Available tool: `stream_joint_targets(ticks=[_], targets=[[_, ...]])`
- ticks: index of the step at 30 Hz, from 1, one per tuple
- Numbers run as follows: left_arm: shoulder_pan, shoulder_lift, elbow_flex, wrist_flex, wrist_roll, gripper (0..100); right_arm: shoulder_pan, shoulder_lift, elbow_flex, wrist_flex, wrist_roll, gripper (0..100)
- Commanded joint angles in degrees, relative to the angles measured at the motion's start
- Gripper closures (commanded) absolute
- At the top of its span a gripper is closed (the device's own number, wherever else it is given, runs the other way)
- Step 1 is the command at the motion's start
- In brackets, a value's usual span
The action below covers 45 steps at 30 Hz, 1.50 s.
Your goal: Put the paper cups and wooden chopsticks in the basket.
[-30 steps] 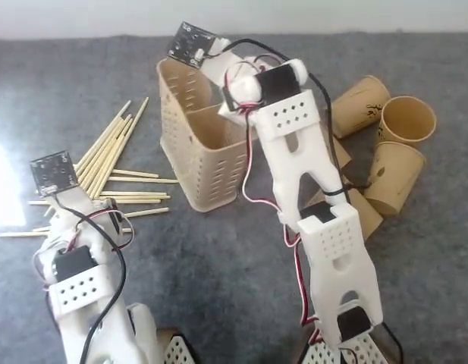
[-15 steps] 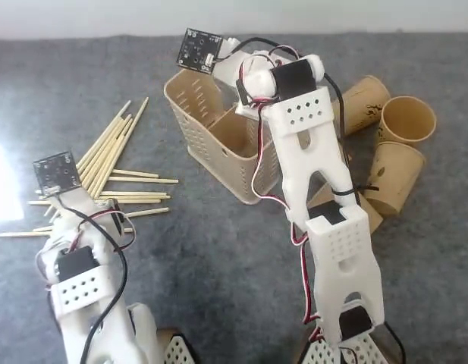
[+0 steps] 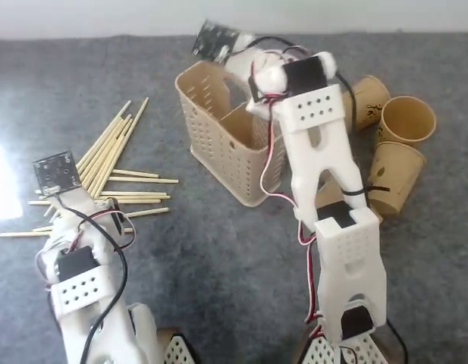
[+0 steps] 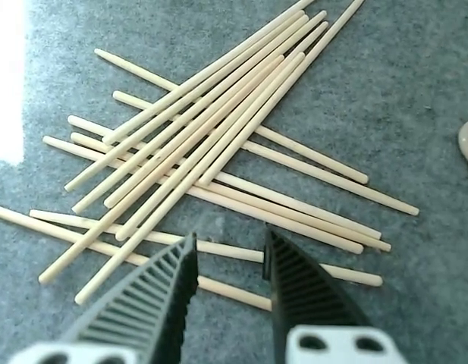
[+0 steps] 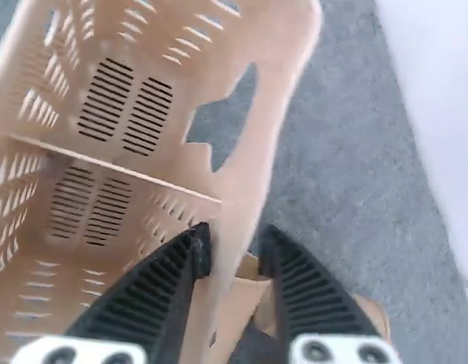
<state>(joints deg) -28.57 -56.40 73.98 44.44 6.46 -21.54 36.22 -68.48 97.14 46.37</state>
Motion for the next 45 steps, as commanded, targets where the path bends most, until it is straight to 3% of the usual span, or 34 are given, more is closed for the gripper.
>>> stream_joint_targets(ticks=[1,9,15,20,25,30,35,40,45], targets=[[0.4,-1.3,-0.4,-1.3,-0.4,85,3.2,-4.5,-6.6,0.0,-2.5,80.3],[0.4,-1.3,-0.4,-1.3,-0.4,85,11.8,-5.5,-16.4,0.7,-2.7,86.7],[0.4,-1.3,-0.3,-1.3,-0.4,85,16.8,-13.7,-19.3,1.5,-12.4,90.3],[0.4,-1.3,0.8,-2.7,-0.5,85,18.0,-26.9,-3.2,1.6,-11.7,90.5],[0.4,-1.3,1.2,-3.3,-0.5,85,19.1,-45.1,23.8,1.3,-1.4,90.5],[0.4,-1.3,1.5,-3.3,-0.6,85,27.5,-57.2,41.8,0.6,2.8,90.4],[3.3,-1.3,1.7,-2.6,-2.2,85,39.1,-58.2,49.8,0.7,2.0,90.5],[11.3,-1.7,0.4,0.4,-6.9,85,44.4,-58.5,59.3,0.3,-6.6,90.5],[17.8,-1.1,-18.4,11.0,-14.2,85,45.1,-58.9,68.0,0.1,-12.9,90.5]])
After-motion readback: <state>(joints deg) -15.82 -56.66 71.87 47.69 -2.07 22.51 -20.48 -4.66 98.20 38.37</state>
